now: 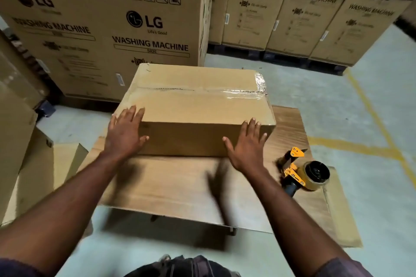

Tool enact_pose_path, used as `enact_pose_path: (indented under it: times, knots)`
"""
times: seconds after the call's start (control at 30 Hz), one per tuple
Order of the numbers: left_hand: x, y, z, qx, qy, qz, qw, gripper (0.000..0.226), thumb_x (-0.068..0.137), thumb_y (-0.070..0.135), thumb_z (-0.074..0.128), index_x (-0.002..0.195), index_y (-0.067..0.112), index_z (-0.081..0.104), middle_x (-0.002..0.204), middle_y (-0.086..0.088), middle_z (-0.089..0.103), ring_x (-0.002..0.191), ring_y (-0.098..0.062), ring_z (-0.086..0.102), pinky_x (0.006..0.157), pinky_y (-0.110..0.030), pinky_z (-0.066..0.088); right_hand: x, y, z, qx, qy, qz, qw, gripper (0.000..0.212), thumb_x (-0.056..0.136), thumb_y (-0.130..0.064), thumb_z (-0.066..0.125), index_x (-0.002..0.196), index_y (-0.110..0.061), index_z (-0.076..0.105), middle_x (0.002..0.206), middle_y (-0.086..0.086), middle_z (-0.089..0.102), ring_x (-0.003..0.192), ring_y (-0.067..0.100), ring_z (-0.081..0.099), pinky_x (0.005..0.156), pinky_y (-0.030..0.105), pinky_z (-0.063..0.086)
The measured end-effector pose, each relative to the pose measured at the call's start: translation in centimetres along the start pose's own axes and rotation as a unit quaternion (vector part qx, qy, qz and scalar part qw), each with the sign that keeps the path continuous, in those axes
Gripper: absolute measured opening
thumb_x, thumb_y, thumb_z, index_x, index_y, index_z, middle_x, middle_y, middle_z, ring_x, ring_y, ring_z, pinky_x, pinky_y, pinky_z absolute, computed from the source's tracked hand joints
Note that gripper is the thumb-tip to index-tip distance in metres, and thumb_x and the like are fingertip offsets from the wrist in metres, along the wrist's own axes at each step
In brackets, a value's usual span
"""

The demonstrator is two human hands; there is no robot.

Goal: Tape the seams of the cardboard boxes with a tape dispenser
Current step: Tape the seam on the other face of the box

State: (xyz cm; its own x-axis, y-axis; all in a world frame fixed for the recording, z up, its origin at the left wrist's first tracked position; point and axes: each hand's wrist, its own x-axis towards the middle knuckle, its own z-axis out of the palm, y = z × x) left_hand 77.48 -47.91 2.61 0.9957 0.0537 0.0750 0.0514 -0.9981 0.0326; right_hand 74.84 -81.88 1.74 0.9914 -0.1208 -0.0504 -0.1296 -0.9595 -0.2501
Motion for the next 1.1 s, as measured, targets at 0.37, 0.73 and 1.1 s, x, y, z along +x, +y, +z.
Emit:
enact_pose_path:
  times: [0.37, 0.73, 1.1]
  knots:
    - [-3.5, 2.1, -0.4, -0.145, -0.01, 0.121, 0.982, 0.079, 0.088, 0.055, 0.062, 0.155, 0.027, 0.032, 0.166, 0.0, 0.02, 0.151, -0.027, 0.021, 0.119, -0.048, 0.022, 7.3, -8.9, -0.4, 0.058, -0.054, 0.026, 0.997, 0.081, 0.104, -0.056, 0.036, 0.158, 0.003, 0.02, 0.168, 0.024, 0.004, 0.156, 0.038, -0.002, 0.118, 0.07, 0.004]
    - [-6.2, 6.9, -0.8, -0.135, -0.094, 0.226, 0.96, 0.089, 0.098, 0.052, 0.05, 0.158, 0.002, 0.008, 0.165, -0.022, -0.006, 0.153, -0.035, -0.008, 0.122, -0.04, -0.006, 6.2, -8.8, 1.2, 0.123, -0.023, -0.035, 0.992, 0.077, 0.102, -0.058, 0.035, 0.158, -0.005, 0.026, 0.171, 0.012, 0.005, 0.157, 0.03, -0.003, 0.121, 0.067, -0.002]
    - [2.6, 1.4, 0.0, -0.212, -0.056, 0.179, 0.959, 0.075, 0.095, 0.055, 0.035, 0.156, 0.011, 0.031, 0.164, -0.007, 0.024, 0.153, -0.02, 0.016, 0.122, -0.044, 0.002, -2.6, -13.8, 3.5, -0.028, 0.022, -0.028, 0.999, 0.082, 0.102, -0.06, 0.019, 0.157, 0.0, 0.025, 0.166, 0.021, 0.021, 0.155, 0.036, 0.016, 0.124, 0.057, 0.012]
